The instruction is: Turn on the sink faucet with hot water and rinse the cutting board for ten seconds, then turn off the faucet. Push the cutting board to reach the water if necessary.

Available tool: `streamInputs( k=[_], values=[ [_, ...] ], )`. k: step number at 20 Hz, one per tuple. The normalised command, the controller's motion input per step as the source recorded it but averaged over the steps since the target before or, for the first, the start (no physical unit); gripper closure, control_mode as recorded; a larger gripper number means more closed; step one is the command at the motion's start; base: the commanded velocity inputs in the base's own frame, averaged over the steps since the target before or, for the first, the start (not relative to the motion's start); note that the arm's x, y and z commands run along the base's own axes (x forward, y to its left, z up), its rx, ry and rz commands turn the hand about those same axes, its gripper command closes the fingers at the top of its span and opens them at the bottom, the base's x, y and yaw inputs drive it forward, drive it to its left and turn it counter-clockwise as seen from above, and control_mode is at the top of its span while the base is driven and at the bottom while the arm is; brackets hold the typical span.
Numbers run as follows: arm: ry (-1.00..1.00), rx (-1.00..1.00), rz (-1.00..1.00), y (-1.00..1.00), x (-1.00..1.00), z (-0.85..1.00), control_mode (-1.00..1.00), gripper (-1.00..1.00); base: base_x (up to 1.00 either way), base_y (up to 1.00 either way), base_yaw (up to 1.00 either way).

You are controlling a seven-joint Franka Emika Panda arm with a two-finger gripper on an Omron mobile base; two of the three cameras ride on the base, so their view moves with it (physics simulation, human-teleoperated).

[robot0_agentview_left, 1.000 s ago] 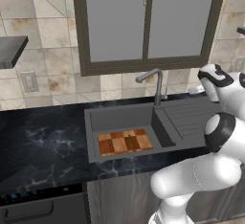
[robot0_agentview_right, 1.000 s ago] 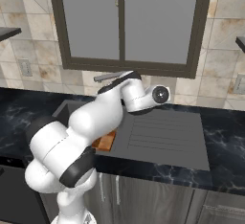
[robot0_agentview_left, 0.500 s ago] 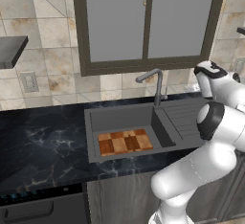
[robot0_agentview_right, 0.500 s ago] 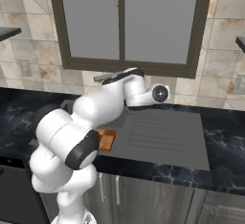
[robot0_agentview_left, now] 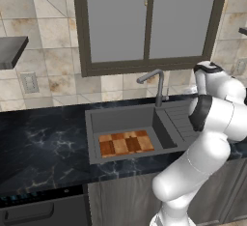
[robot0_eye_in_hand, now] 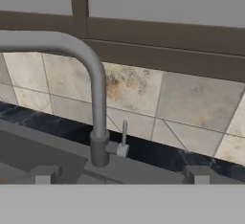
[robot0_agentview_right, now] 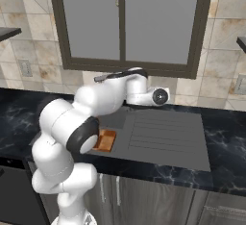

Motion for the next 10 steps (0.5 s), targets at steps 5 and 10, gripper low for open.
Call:
streamInputs(
  k=[5, 10],
  values=[
    [-0.02, 0.0, 0.0, 0.0, 0.19, -0.13, -1.0, -1.0, 0.0, 0.0, 0.0],
    [-0.01, 0.0, 0.0, 0.0, 0.2, -0.11, -1.0, -1.0, 0.0, 0.0, 0.0]
  ],
)
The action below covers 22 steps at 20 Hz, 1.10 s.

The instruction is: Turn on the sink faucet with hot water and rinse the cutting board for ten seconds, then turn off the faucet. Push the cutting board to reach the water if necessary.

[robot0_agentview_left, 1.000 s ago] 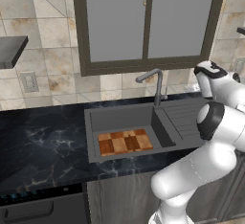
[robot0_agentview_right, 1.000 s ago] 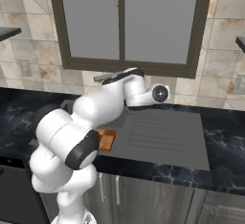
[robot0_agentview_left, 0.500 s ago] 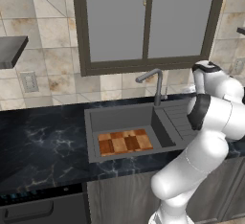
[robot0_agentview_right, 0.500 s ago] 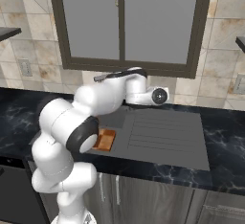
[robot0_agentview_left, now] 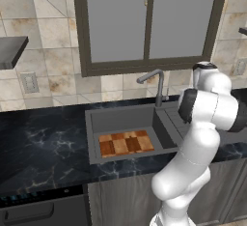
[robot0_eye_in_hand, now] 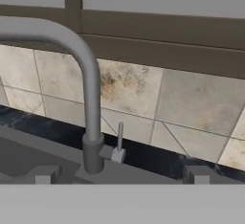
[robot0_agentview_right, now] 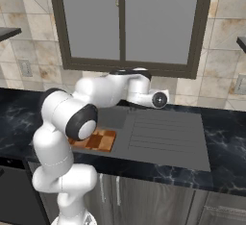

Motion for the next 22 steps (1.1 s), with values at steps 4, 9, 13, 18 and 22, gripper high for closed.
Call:
streamInputs(
  k=[4, 9, 13, 18, 22],
  values=[
    [0.0, 0.0, 0.0, 0.01, 0.16, -0.14, -1.0, -1.0, 0.0, 0.0, 0.0],
    [0.0, 0.0, 0.0, 0.11, 0.05, -0.2, -1.0, -1.0, 0.0, 0.0, 0.0],
    [0.0, 0.0, 0.0, 0.13, 0.01, -0.25, -1.0, -1.0, 0.0, 0.0, 0.0],
    [0.0, 0.0, 0.0, 0.14, 0.05, -0.23, -1.0, -1.0, 0.0, 0.0, 0.0],
    [-0.02, 0.0, 0.0, 0.16, 0.08, -0.23, -1.0, -1.0, 0.0, 0.0, 0.0]
  ],
)
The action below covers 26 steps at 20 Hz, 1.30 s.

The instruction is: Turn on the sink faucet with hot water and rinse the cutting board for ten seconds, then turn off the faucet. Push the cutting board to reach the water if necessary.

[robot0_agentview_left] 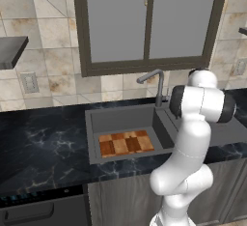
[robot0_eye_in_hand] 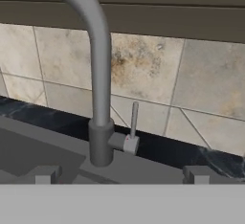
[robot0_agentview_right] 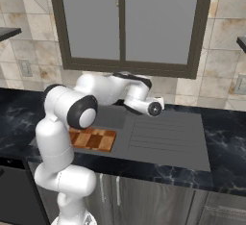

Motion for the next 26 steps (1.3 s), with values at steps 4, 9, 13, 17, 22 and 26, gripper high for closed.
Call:
streamInputs(
  k=[4, 9, 13, 17, 22, 26],
  values=[
    [-0.04, 0.0, 0.0, 0.11, 0.09, -0.22, -1.0, -1.0, 0.0, 0.0, 0.0],
    [-0.06, 0.01, -0.01, 0.01, 0.14, -0.06, -1.0, -1.0, 0.0, 0.0, 0.0],
    [-0.04, 0.05, -0.04, 0.0, 0.2, 0.0, -1.0, -1.0, 0.0, 0.0, 0.0],
    [-0.04, 0.04, -0.05, 0.0, 0.12, 0.0, -1.0, -1.0, 0.0, 0.0, 0.0],
    [-0.03, 0.01, -0.05, 0.0, 0.11, 0.0, -1.0, -1.0, 0.0, 0.0, 0.0],
    [-0.01, 0.0, -0.03, 0.0, 0.09, 0.0, -1.0, -1.0, 0.0, 0.0, 0.0]
  ],
)
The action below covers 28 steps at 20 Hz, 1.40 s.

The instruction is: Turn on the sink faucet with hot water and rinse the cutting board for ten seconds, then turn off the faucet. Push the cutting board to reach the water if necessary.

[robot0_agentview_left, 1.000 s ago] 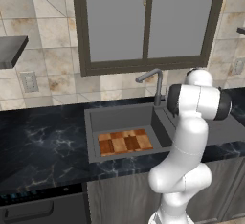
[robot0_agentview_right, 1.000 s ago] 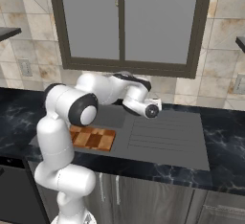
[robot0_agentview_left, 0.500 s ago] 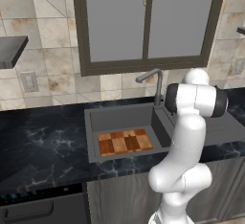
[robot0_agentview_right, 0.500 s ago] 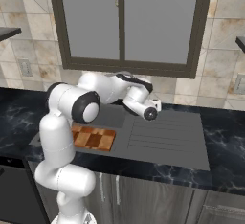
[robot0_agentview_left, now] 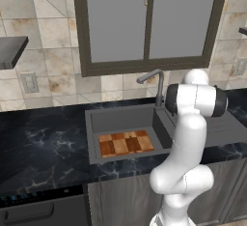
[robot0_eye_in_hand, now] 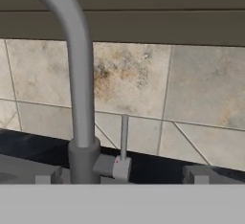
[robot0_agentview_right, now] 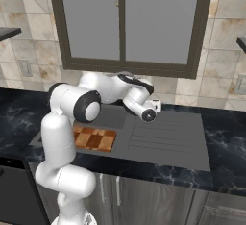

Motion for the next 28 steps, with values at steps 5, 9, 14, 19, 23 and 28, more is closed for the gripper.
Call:
streamInputs(
  k=[5, 9, 14, 19, 23, 28],
  values=[
    [0.0, 0.0, 0.0, 0.0, 0.15, 0.0, -1.0, -1.0, 0.0, 0.0, 0.0],
    [0.0, 0.0, 0.0, 0.0, 0.17, -0.01, -1.0, -1.0, 0.0, 0.0, 0.0],
    [-0.01, 0.0, -0.02, 0.0, 0.15, 0.0, -1.0, -1.0, 0.0, 0.0, 0.0],
    [-0.03, 0.0, -0.02, 0.0, 0.16, 0.0, -1.0, -1.0, 0.0, 0.0, 0.0],
    [-0.01, 0.0, -0.02, 0.0, 0.16, 0.0, -1.0, -1.0, 0.0, 0.0, 0.0],
    [0.0, 0.0, -0.01, 0.0, 0.12, 0.0, -1.0, -1.0, 0.0, 0.0, 0.0]
  ],
)
